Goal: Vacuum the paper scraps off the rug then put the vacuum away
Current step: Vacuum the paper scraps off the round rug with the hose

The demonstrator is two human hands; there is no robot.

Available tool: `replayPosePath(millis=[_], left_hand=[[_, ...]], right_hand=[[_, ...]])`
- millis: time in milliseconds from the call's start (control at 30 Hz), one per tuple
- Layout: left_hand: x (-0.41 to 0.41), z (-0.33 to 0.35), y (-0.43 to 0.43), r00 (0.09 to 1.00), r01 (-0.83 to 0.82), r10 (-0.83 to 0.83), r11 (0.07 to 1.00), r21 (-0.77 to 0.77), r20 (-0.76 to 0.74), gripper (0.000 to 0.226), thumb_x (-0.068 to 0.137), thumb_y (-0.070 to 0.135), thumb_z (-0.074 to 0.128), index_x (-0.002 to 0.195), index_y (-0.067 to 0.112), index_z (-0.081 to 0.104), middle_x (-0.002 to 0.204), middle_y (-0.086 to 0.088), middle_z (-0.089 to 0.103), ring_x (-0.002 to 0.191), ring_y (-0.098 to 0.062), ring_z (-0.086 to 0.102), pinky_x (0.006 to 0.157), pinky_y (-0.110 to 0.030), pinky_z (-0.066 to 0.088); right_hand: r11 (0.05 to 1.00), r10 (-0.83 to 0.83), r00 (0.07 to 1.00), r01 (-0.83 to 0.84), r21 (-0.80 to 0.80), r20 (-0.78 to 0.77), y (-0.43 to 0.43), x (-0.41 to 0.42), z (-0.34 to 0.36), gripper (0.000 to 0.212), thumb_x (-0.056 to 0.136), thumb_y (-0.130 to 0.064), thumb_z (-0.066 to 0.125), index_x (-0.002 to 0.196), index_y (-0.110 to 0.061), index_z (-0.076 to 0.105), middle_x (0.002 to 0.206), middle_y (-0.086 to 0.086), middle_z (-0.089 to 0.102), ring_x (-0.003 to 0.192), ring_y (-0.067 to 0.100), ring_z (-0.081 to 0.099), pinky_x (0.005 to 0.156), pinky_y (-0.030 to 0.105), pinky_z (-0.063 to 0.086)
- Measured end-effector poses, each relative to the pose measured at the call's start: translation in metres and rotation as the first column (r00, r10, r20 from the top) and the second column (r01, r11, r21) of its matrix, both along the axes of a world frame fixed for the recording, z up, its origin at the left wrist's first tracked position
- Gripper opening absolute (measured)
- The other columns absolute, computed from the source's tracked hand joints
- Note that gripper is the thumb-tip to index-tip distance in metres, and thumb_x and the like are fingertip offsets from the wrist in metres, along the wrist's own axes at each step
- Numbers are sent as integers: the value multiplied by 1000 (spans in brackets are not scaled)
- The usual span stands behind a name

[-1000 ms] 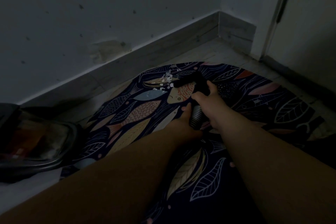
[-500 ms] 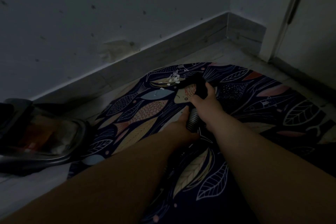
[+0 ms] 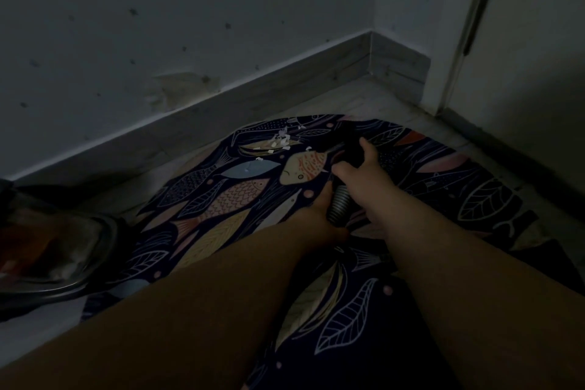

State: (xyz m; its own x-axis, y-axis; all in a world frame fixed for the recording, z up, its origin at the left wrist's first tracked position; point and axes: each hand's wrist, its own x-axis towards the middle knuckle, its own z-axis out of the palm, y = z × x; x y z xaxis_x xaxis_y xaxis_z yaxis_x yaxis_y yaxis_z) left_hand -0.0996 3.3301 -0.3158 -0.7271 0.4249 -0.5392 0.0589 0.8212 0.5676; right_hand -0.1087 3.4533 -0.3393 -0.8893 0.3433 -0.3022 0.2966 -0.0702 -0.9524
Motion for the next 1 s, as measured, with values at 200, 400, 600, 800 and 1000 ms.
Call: replayPosePath(millis=[200, 400, 600, 800, 1000], left_hand=[[-7, -7, -4, 999, -21, 20, 1000, -20, -47, 93, 88, 29, 61, 148, 42, -9, 140, -9, 47, 116, -26, 54, 100, -30, 44], [-8, -11, -4, 996, -27, 25, 999, -19, -87, 96, 86, 29, 61, 148, 39, -12, 139, -13, 47, 113, -27, 56, 100, -36, 46], [-7, -10, -5, 998, 18, -21, 999, -46, -60, 95, 87, 28, 61, 148, 40, -11, 140, -10, 46, 112, -23, 54, 91, -22, 41], [-4, -9, -5, 998, 10, -12, 999, -30, -57, 96, 87, 24, 62, 148, 39, -11, 144, -8, 40, 116, -22, 51, 91, -23, 42], [-4, -9, -12, 999, -9, 7, 999, -50, -44, 96, 87, 26, 61, 148, 39, -12, 141, -11, 46, 113, -26, 56, 93, -25, 45]], right_hand=[[999, -44, 999, 44, -4, 17, -3, -7, -7, 74, 97, -28, 56, 155, -36, 9, 151, 5, 37, 109, 18, 45, 78, 28, 39], [996, 43, 998, -39, -85, 48, 0, -14, -6, 78, 94, -32, 60, 154, -37, 11, 151, 4, 36, 118, 20, 46, 91, 32, 42], [989, -82, 997, 79, -127, -15, -5, -2, -17, 73, 97, -25, 57, 154, -36, 13, 149, 1, 38, 108, 12, 44, 85, 30, 39], [996, -5, 1000, 6, -94, 6, -1, -6, -15, 74, 96, -27, 57, 154, -36, 12, 151, 1, 36, 108, 12, 41, 86, 29, 37], [995, 8, 999, -3, -99, 49, -7, -7, -14, 74, 96, -32, 57, 154, -39, 11, 148, 2, 38, 99, 15, 44, 58, 25, 40]])
